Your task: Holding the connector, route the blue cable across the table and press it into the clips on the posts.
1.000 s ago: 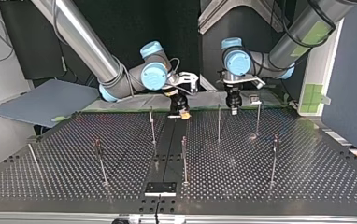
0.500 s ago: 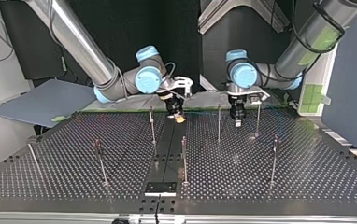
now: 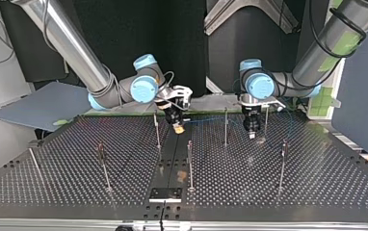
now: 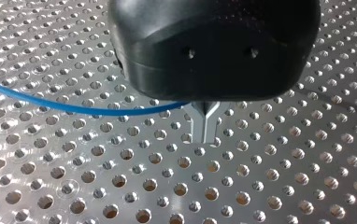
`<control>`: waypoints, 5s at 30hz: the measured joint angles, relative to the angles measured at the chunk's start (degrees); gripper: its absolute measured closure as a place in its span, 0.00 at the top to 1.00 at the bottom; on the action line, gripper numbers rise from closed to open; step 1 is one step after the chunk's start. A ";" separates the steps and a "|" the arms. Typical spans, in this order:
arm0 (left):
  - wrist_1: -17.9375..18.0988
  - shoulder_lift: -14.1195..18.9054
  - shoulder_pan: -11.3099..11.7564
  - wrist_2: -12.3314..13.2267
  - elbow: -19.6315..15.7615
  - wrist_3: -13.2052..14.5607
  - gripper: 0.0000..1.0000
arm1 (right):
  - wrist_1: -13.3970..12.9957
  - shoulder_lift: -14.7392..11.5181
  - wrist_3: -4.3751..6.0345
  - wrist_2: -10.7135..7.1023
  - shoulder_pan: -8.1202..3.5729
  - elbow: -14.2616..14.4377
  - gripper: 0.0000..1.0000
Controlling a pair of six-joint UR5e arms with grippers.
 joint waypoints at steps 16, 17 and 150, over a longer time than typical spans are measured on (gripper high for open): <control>-4.50 0.08 -1.31 -0.34 -0.04 0.42 1.00 | 0.12 0.02 0.10 -0.40 -0.70 -0.22 0.00; -5.03 0.10 -1.43 -0.58 -0.04 0.56 1.00 | 0.15 0.02 0.09 -0.40 -0.70 -0.22 0.00; -13.05 -2.25 -21.24 -12.79 7.96 -9.62 0.00 | 6.23 -3.88 -0.43 -0.98 -1.12 2.88 0.00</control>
